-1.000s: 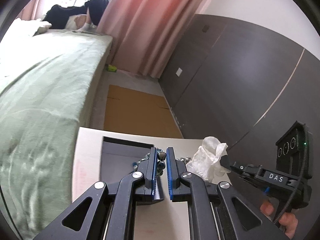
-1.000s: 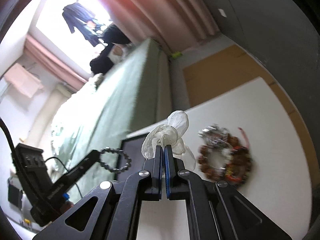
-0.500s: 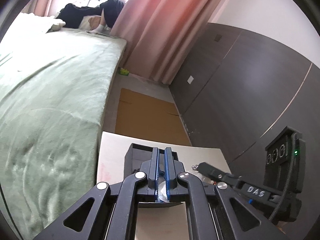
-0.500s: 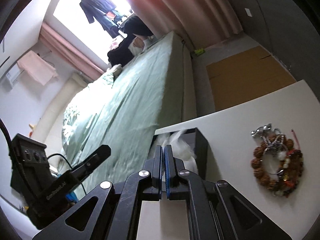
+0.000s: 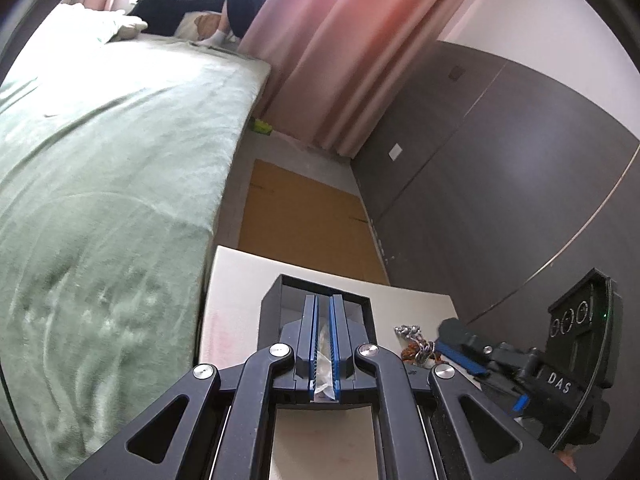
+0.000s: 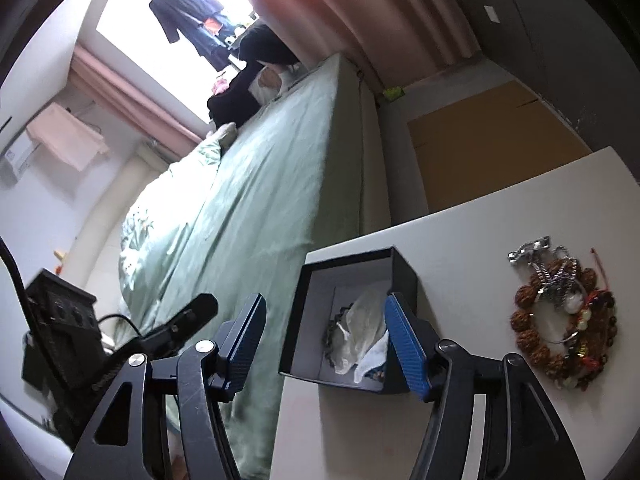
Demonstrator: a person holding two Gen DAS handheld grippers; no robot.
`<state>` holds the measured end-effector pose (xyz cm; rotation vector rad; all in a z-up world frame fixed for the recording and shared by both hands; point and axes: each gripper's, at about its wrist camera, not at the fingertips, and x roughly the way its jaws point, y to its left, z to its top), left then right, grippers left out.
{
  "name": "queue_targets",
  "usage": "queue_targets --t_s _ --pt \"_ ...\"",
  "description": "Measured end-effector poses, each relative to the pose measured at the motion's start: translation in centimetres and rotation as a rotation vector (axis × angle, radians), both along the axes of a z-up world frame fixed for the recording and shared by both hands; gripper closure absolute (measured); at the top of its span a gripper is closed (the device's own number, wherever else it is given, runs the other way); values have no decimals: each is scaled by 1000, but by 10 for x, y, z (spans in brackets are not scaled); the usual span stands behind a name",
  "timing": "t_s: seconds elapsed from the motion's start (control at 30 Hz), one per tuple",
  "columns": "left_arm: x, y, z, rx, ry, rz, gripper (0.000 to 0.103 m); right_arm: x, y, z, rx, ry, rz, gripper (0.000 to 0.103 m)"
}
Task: Organize jewelry
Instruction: 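Place the plastic bag in the box with the right tool while the left tool places the bracelet, then grasp the black-and-cream bead bracelet from the pile with the left tool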
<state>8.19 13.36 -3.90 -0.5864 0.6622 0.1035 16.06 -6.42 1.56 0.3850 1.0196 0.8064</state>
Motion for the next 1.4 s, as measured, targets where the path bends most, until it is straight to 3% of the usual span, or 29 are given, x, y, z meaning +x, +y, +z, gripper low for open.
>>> queue_targets --t_s 0.1,0.17,0.23,0.3,0.5,0.9,1.23,1.4 --pt "5 -7 -3 -2 15 -25 96 1 -12 2 -21 3 -29 41" --pt "10 -13 -6 -14 31 -40 85 2 -21 3 -38 -1 -41 41" --pt "13 -19 -8 -18 32 -44 50 2 -36 6 -60 -10 -63 41" --pt "13 -26 -7 -4 16 -40 37 7 -54 8 -72 -12 -88 40" --pt "24 -55 -9 46 24 -97 36 17 -99 7 -114 17 -183 33" --pt "41 -118 -12 136 16 -215 36 30 -151 -10 -177 125 -264 33" --pt "59 -172 -33 176 65 -326 59 37 -187 -22 -177 205 -339 33" --pt "67 -192 -46 197 96 -369 65 39 -198 -22 -167 219 -353 33"
